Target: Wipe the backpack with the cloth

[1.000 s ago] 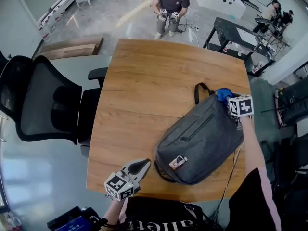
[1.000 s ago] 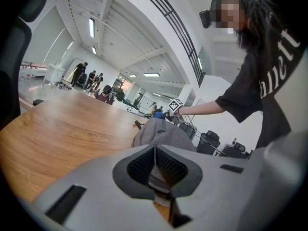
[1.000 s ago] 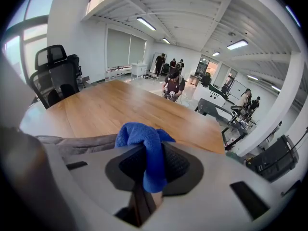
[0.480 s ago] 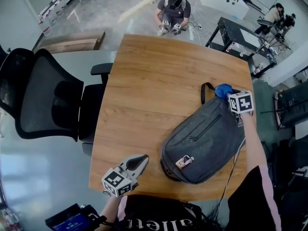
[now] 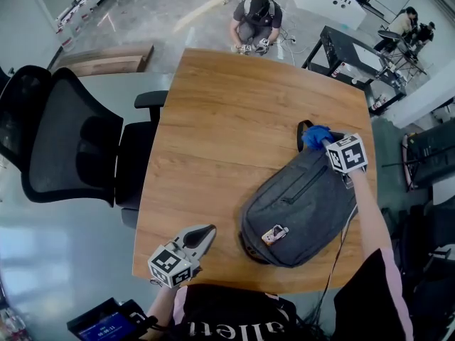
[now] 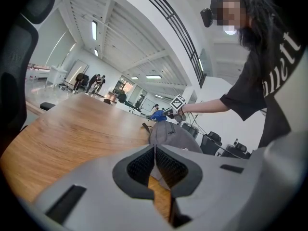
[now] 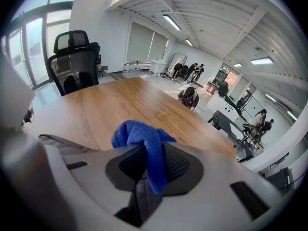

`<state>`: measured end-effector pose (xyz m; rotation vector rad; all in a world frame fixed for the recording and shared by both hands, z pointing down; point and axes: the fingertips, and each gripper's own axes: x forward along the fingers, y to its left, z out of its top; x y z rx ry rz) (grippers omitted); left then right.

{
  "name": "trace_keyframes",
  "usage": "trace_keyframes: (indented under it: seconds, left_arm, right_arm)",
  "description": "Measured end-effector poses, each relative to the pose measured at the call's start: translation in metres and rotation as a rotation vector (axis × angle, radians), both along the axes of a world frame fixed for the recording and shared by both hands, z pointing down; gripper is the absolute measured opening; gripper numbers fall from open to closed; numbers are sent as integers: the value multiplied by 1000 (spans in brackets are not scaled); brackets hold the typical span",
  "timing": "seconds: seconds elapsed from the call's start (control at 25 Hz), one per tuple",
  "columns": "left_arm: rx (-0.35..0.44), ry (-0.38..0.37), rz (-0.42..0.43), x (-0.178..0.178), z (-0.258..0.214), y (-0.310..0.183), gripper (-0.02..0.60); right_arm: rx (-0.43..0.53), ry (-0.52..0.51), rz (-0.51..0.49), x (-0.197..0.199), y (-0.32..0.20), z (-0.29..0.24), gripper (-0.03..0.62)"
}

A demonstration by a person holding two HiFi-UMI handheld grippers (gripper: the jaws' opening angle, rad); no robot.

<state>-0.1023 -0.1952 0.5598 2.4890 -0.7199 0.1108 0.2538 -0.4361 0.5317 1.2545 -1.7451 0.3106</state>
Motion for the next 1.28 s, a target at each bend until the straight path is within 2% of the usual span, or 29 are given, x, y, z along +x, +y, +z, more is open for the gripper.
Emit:
trace_keyframes:
  seconds: [0.32, 0.48, 0.96, 1.16, 1.28]
  left_arm:
    - [3, 18, -11, -20, -7, 5, -2]
    - [0, 22, -18, -22, -9, 12, -2]
    - [13, 39, -32, -27, -17, 21, -2]
    - [12, 38, -31, -31, -17, 28, -2]
    - [12, 38, -28, -32, -14, 30, -3]
  right_arm:
    - [-84, 4, -175, -89, 29, 16, 78]
    - [-122, 25, -259, -118, 50, 21, 78]
    - [-152, -30, -415, -196, 108, 22, 78]
    - [-152, -81, -482, -234, 136, 23, 78]
    - [-165, -126, -483, -250, 150, 25, 78]
